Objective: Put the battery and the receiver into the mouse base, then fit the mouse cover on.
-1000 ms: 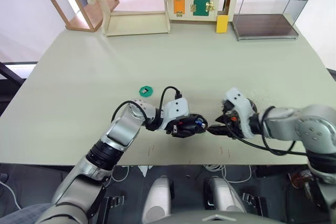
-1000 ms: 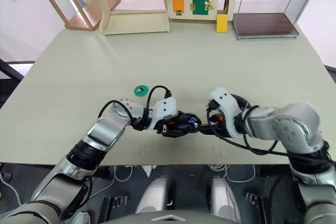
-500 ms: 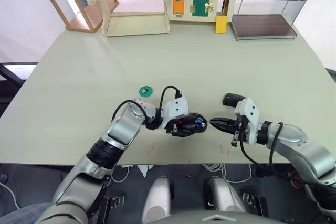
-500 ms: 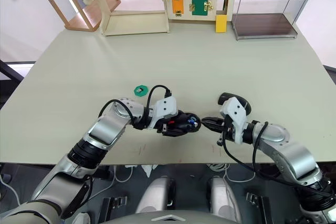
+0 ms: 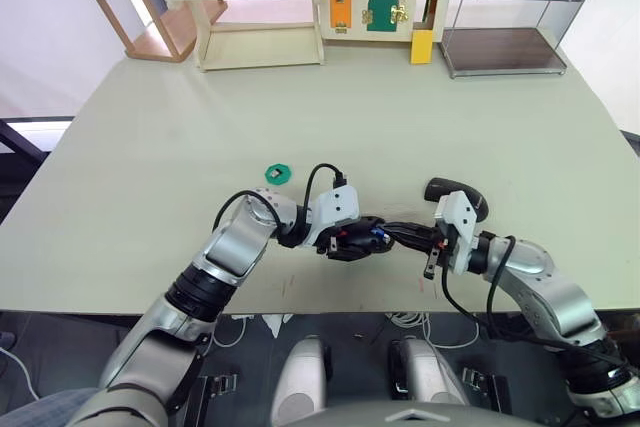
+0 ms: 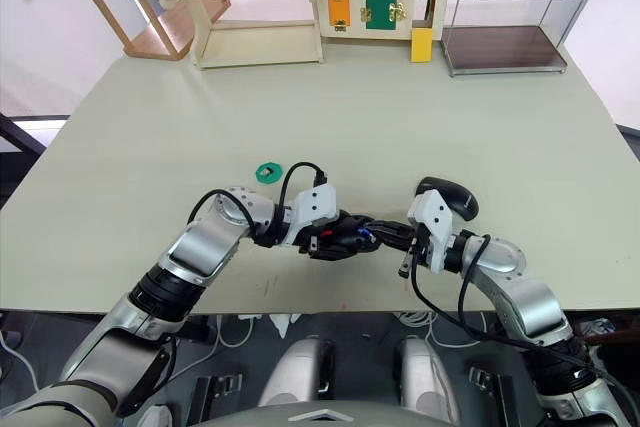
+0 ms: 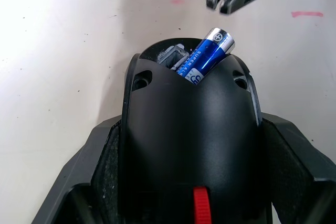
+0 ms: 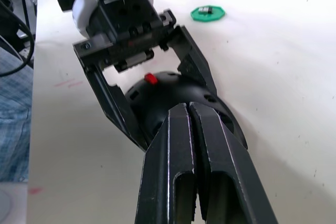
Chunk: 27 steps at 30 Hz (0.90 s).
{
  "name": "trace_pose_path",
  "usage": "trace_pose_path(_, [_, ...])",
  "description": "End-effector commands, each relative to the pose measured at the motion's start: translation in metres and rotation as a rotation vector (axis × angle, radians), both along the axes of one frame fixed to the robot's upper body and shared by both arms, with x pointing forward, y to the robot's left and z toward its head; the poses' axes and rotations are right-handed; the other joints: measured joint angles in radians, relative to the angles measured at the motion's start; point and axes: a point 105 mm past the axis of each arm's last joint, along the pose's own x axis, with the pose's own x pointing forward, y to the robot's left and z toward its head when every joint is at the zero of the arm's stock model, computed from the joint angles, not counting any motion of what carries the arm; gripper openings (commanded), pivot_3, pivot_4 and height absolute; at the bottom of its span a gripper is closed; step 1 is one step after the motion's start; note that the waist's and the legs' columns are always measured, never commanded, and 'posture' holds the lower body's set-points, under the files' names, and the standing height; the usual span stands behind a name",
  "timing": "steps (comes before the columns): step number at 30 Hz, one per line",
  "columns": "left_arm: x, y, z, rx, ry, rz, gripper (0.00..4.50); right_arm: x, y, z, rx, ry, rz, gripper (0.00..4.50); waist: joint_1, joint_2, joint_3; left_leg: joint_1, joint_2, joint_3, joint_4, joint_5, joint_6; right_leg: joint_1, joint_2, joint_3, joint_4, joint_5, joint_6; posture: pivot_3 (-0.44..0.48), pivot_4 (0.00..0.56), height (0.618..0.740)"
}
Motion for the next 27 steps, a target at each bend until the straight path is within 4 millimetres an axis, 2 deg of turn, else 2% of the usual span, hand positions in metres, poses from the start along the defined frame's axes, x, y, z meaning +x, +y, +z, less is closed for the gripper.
trace_pose_path(1, [-0.011, 0.002, -0.025, 0.063, 0.095, -0.017, 2.97, 0.001, 0.003, 0.003, 0.035, -0.017, 0.003, 0.10, 0.000, 0.000, 0.000, 0.000, 0.000, 0.000, 0.000, 0.000, 0.000, 0.000, 0.000, 0.000, 0.000, 0.000, 0.000, 0.000, 0.150, 0.740])
trace_pose_path(18, [-0.013, 0.002, -0.025, 0.061, 0.103, -0.014, 2.97, 0.000, 0.008, -0.028, 0.024, 0.077, 0.000, 0.10, -0.001, 0.001, -0.001, 0.003, 0.000, 0.001, 0.000, 0.000, 0.000, 0.000, 0.000, 0.001, 0.004, 0.000, 0.000, 0.000, 0.150, 0.740])
trace_pose_path(27, [-0.012, 0.001, -0.024, 0.059, 0.102, -0.011, 2.97, 0.004, 0.004, -0.056, -0.017, 0.141, -0.020, 0.10, -0.005, 0.001, -0.006, 0.006, 0.000, 0.002, 0.000, 0.000, 0.000, 0.002, 0.000, 0.003, 0.005, -0.001, -0.001, 0.000, 0.150, 0.740])
